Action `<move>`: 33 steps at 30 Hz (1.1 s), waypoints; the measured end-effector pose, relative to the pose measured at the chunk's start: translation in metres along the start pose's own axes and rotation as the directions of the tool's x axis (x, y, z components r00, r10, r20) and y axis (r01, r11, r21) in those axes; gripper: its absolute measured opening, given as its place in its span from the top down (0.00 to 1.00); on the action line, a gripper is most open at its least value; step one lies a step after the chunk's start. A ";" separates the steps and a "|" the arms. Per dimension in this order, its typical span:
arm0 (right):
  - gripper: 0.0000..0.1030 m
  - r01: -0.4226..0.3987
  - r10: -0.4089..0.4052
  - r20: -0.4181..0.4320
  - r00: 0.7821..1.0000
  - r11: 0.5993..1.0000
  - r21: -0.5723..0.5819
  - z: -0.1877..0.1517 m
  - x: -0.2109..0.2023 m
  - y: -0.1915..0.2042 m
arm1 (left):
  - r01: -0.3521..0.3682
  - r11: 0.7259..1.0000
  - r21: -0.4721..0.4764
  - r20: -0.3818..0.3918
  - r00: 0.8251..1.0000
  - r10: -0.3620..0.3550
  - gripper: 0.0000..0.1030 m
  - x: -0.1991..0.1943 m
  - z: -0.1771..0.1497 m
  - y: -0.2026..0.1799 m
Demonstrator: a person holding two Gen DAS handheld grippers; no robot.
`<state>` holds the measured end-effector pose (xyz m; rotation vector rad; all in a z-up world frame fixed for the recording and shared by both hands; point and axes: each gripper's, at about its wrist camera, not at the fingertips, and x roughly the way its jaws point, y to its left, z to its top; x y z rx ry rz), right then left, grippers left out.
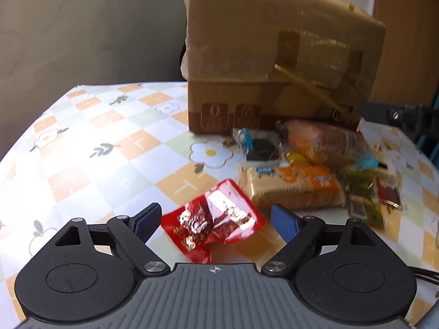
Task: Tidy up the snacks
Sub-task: 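Move the left tool to the red candy packet while the right tool reaches the barcode pastry bag, then close the left tool on the red packet while the right tool grasps the pastry bag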
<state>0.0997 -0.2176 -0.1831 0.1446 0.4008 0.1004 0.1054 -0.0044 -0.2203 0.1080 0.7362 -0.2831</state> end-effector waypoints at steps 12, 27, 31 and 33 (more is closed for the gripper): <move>0.23 0.015 -0.013 -0.062 0.998 0.999 0.031 -0.012 0.008 0.002 | -0.045 0.998 0.047 -0.040 0.998 0.047 0.13 0.020 -0.003 -0.002; 0.23 0.015 -0.010 -0.094 0.996 0.999 0.050 -0.020 0.011 0.001 | -0.049 0.999 0.005 -0.027 0.998 0.049 0.24 0.029 -0.004 0.016; 0.23 0.014 -0.009 -0.095 0.995 0.999 0.050 -0.020 0.011 0.001 | -0.035 0.999 -0.036 -0.013 0.999 0.034 0.38 0.027 -0.003 0.028; 0.23 0.012 -0.007 -0.095 0.995 0.999 0.050 -0.021 0.011 0.002 | -0.026 0.998 -0.052 -0.008 1.000 0.026 0.47 0.025 -0.003 0.033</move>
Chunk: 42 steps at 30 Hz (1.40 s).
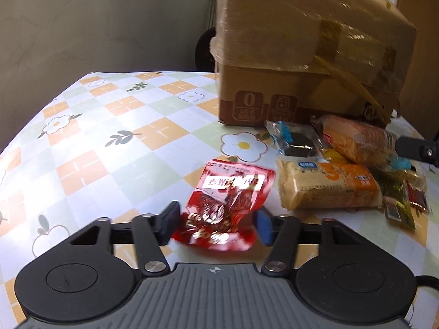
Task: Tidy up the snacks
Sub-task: 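Close the left tool on the red packet while the right tool grasps the pastry bag, then lift the red packet with the left tool while the right tool carries the pastry bag to the box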
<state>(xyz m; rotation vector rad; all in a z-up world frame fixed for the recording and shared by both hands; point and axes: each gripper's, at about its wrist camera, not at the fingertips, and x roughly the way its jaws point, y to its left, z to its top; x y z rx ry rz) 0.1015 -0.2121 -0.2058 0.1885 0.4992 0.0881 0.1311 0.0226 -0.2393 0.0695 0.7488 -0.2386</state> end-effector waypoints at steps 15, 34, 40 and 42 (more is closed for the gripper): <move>0.23 0.005 -0.005 -0.024 1.000 1.000 -0.006 -0.003 0.003 0.002 | 0.077 0.992 -0.100 0.085 0.994 -0.069 0.85 -0.023 0.003 0.007; 0.12 0.099 -0.088 -0.102 0.991 0.990 0.104 0.027 0.071 0.002 | 0.079 0.988 -0.136 0.112 0.992 -0.064 0.85 -0.032 -0.001 0.011; 0.16 0.139 -0.136 -0.058 0.989 0.989 0.045 0.011 0.071 0.011 | 0.074 0.988 -0.136 0.102 0.993 -0.061 0.85 -0.029 -0.001 0.011; 0.20 0.148 -0.147 -0.033 0.989 0.989 0.029 0.004 0.065 0.013 | 0.072 0.988 -0.138 0.098 0.993 -0.059 0.85 -0.028 -0.001 0.011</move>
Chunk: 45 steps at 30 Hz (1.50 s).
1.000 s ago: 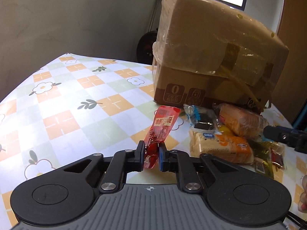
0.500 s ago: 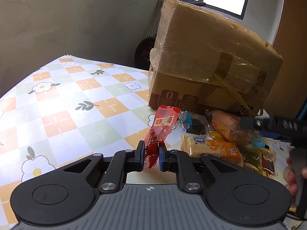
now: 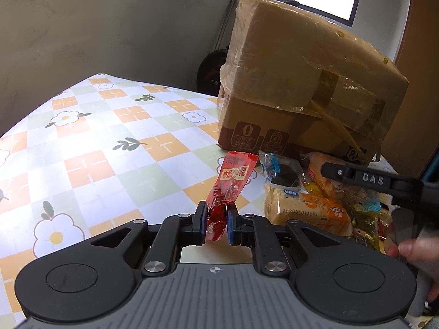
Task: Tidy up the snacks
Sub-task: 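Lift the red packet with the left tool while the right tool carries the pastry bag to the box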
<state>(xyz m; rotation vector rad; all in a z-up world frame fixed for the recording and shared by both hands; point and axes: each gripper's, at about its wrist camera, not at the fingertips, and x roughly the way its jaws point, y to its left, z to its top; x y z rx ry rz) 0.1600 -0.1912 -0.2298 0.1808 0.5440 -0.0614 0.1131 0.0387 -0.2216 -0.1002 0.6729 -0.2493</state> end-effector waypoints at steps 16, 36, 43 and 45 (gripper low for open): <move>0.23 -0.050 0.056 0.060 0.997 0.994 -0.100 -0.019 -0.023 0.007 | 0.009 1.000 -0.003 -0.012 1.000 -0.009 0.85 0.004 -0.003 -0.003; 0.24 -0.236 0.245 0.127 0.961 0.968 -0.085 0.008 -0.101 -0.010 | 0.076 0.997 0.000 0.128 0.989 -0.075 0.85 -0.028 0.036 -0.018; 0.24 -0.265 0.297 0.274 0.915 0.953 -0.146 0.051 -0.128 -0.001 | 0.121 0.992 0.041 0.240 0.962 -0.127 0.85 -0.048 0.085 -0.037; 0.24 -0.271 0.311 0.314 0.897 0.948 -0.166 0.069 -0.133 0.000 | 0.133 0.989 0.063 0.278 0.949 -0.146 0.85 -0.054 0.104 -0.044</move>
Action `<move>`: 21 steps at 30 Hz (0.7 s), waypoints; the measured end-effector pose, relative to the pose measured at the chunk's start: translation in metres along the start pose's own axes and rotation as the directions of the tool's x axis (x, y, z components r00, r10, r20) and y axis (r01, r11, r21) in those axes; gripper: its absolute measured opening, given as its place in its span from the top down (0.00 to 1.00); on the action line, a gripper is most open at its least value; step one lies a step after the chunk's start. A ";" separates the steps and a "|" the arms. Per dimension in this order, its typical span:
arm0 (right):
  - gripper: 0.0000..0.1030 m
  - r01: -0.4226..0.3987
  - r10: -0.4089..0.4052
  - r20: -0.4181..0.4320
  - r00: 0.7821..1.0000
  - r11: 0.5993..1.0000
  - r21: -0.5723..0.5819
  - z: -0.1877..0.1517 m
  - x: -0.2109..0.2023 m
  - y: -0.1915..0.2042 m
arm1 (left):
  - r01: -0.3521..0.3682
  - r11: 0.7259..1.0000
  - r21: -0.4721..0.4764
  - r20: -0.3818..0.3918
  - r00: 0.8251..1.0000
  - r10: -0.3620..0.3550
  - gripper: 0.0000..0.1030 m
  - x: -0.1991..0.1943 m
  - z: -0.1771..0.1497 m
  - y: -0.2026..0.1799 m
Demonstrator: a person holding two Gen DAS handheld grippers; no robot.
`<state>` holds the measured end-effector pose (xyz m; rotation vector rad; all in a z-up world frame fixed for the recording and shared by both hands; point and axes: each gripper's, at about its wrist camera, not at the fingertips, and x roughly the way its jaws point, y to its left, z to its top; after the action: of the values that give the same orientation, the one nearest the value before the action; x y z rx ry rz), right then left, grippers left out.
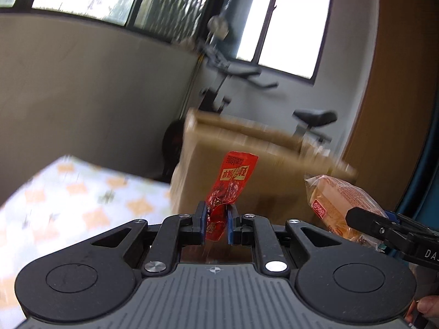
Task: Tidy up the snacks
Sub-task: 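Lift the red packet with the left tool while the right tool carries the pastry bag to the box, then open both tools over the lined box to drop the red packet and pastry bag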
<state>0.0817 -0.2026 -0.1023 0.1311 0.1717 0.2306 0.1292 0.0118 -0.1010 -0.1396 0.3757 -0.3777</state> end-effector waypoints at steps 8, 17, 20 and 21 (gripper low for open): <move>0.24 0.033 -0.030 0.081 0.996 0.999 -0.029 0.075 0.050 -0.031 | 0.033 0.998 0.049 0.060 0.998 -0.036 0.85 0.050 0.077 -0.026; 0.24 0.173 -0.180 -0.107 0.978 0.982 -0.072 0.073 0.153 -0.070 | -0.014 0.998 0.066 -0.071 0.997 0.018 0.85 0.144 0.107 -0.043; 0.23 0.171 -0.183 -0.158 0.970 0.981 -0.086 0.058 0.163 -0.071 | -0.020 0.995 0.095 -0.121 0.992 0.032 0.61 0.164 0.106 -0.043; 0.23 0.169 -0.182 -0.179 0.967 0.982 -0.086 0.054 0.165 -0.071 | -0.039 0.994 0.105 -0.128 0.990 0.052 0.36 0.165 0.104 -0.044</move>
<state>0.2652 -0.2376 -0.0850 0.0242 0.3595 0.0714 0.2969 -0.0856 -0.0512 -0.0059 0.4867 -0.3611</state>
